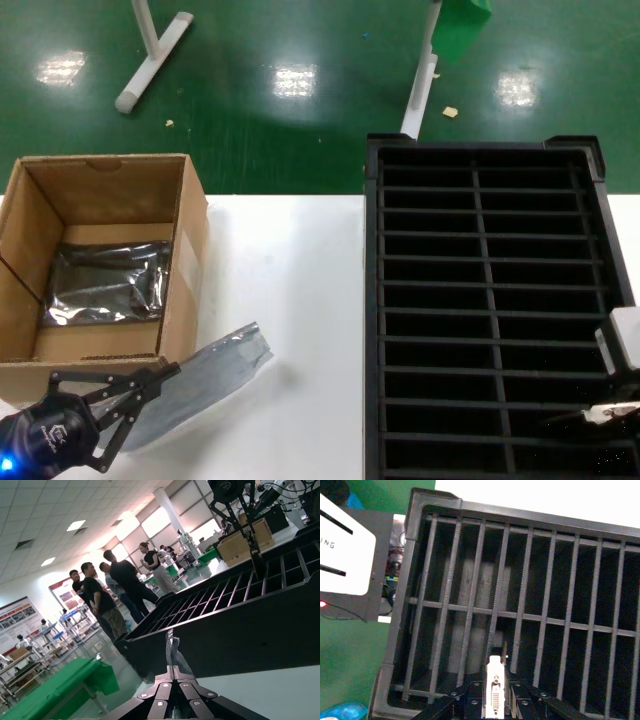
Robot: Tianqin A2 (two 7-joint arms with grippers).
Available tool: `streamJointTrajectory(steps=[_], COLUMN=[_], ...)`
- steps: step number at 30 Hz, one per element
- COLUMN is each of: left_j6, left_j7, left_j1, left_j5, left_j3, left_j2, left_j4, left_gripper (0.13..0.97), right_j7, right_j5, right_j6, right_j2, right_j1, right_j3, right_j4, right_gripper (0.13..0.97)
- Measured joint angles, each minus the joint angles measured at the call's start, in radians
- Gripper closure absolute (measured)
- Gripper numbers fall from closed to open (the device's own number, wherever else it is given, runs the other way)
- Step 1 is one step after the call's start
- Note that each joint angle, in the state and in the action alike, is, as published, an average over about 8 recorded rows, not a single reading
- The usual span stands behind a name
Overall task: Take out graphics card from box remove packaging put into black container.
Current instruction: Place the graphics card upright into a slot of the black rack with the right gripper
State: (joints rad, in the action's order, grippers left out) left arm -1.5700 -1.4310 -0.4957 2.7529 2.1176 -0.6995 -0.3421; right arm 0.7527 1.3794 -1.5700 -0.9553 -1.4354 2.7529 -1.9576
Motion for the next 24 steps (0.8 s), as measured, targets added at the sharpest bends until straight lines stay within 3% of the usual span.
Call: streamJointTrajectory(steps=[24], left_j6=[0.000], left_j7=[-0.001], left_j1=[0.005], left_j5=[0.000], left_j3=[-0.007], left_j2=[0.010], left_j4=[0.017], left_gripper=[0.955], right_j7=[-0.010], right_j5=[-0.008], right_j6=[0.000], right_j2=[0.037], right_j1=[0.010], right_j3=[0.000], right_j4=[0.055], right_gripper=[0.894])
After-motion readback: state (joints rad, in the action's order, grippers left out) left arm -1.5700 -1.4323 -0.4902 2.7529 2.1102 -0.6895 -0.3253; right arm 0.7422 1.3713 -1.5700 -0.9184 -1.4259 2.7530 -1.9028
